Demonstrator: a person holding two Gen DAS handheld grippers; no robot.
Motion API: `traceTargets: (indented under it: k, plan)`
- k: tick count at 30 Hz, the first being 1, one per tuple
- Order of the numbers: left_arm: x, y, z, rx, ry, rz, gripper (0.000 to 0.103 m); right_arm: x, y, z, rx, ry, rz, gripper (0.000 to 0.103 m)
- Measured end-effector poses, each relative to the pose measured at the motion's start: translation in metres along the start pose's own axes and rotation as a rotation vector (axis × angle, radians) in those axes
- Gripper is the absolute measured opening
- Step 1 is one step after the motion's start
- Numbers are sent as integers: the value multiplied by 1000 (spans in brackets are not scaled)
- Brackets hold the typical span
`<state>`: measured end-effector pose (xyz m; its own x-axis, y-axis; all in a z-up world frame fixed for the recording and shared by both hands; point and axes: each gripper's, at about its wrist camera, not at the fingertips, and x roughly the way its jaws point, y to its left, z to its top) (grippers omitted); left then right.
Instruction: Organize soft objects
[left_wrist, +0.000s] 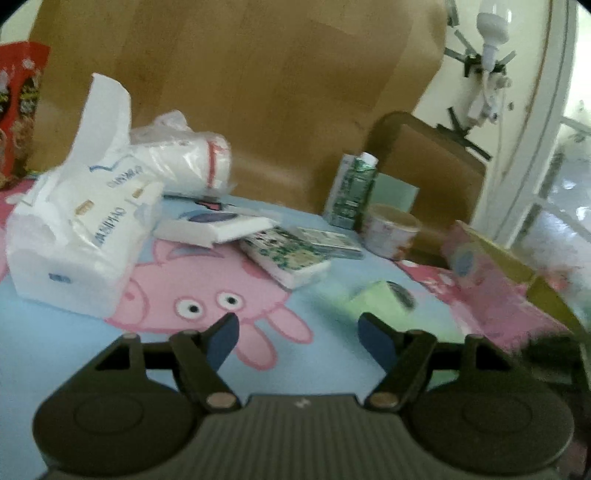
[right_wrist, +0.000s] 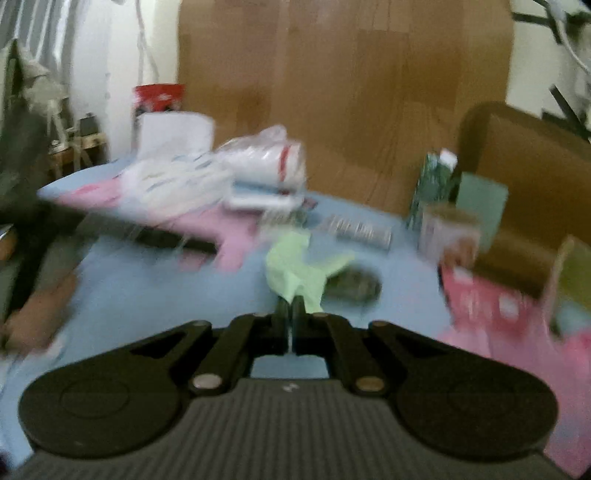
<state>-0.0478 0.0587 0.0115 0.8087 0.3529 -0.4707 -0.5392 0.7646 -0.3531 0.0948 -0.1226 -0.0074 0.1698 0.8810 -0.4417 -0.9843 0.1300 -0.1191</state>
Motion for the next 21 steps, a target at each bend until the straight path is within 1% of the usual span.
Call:
traceTargets:
  k: [2, 4, 5, 6, 7, 8, 9, 11, 13, 14, 15, 16, 17, 18, 21]
  plan:
    - [0, -4, -1, 5, 17, -36, 73, -22, 6, -22, 24, 13, 19, 4]
    - [1, -11, -4, 10, 50, -83, 73, -36, 10, -40, 28, 22, 10, 9]
    - [1, -16, -6, 19, 65, -105, 73, -37, 11, -44, 32, 27, 4, 14]
    - [0, -21, -8, 27, 74, -120, 73, -40, 11, -48, 44, 36, 8, 32]
    - [-1, -26, -11, 35, 88, -136, 73, -43, 9, -51, 59, 38, 17, 43]
    - [-1, -32, -15, 40, 108, -157, 73, -44, 8, -52, 70, 28, 20, 57]
    - [0, -39, -18, 42, 125, -170, 73, -43, 6, -51, 77, 17, 24, 59]
    - [5, -51, -21, 59, 161, -179, 73, -38, 5, -47, 84, 13, 35, 59]
    - [9, -62, -24, 77, 163, -159, 73, -25, 5, -40, 92, 28, 45, 59]
    - [11, -67, -24, 80, 171, -164, 72, -19, 6, -38, 96, 40, 48, 58]
    - [13, -71, -25, 79, 182, -183, 66, -14, 3, -39, 102, 51, 51, 54]
    - [15, -76, -26, 79, 197, -210, 61, -10, 3, -39, 108, 49, 45, 46]
    - [17, -80, -26, 82, 221, -245, 42, -7, 3, -37, 107, 39, 43, 19]
    - [20, -83, -26, 71, 246, -284, 35, -4, 2, -35, 110, 37, 45, 13]
    - [25, -95, -21, 67, 257, -306, 35, -9, -5, -39, 162, 6, 44, 10]
